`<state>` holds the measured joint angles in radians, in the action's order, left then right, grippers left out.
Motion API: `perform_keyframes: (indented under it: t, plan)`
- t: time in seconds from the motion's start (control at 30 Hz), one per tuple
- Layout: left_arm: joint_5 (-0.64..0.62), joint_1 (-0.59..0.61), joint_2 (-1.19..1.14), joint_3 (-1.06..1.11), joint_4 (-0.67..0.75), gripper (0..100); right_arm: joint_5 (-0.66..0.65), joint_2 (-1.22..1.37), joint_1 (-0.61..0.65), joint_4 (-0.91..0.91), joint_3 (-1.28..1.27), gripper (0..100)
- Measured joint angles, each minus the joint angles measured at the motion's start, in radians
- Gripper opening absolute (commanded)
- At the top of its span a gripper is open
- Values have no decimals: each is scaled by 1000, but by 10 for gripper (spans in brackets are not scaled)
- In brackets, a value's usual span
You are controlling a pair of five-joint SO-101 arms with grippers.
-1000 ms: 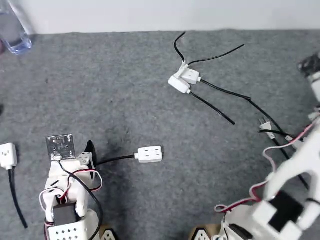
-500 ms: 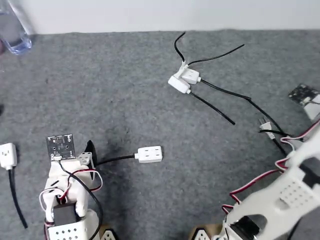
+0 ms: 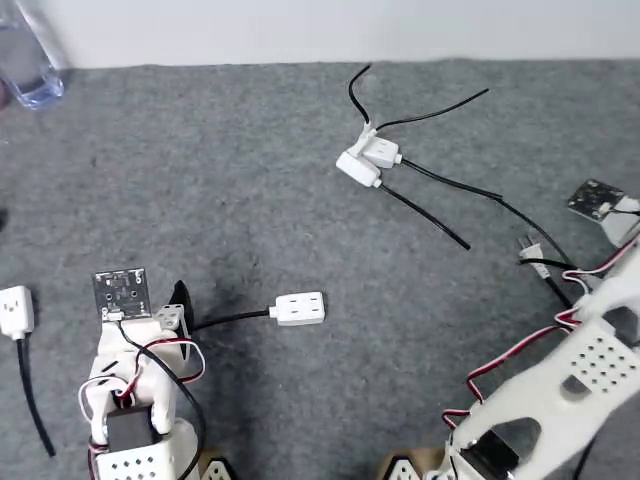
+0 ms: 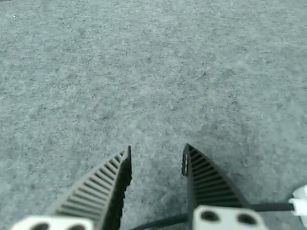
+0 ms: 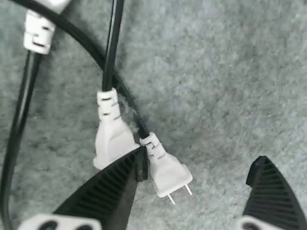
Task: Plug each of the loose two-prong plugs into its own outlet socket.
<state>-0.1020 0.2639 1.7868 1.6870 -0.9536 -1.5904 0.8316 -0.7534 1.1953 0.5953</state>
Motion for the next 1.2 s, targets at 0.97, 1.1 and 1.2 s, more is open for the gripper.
perform_keyframes:
  t: [0.97,1.1,1.2]
  plan:
    - [57,-44,0,0,-20,167,-98,68,-43,183,38,131]
    - [57,-44,0,0,-20,167,-98,72,-43,183,38,9]
    - [57,-44,0,0,-20,167,-91,72,-43,183,38,18]
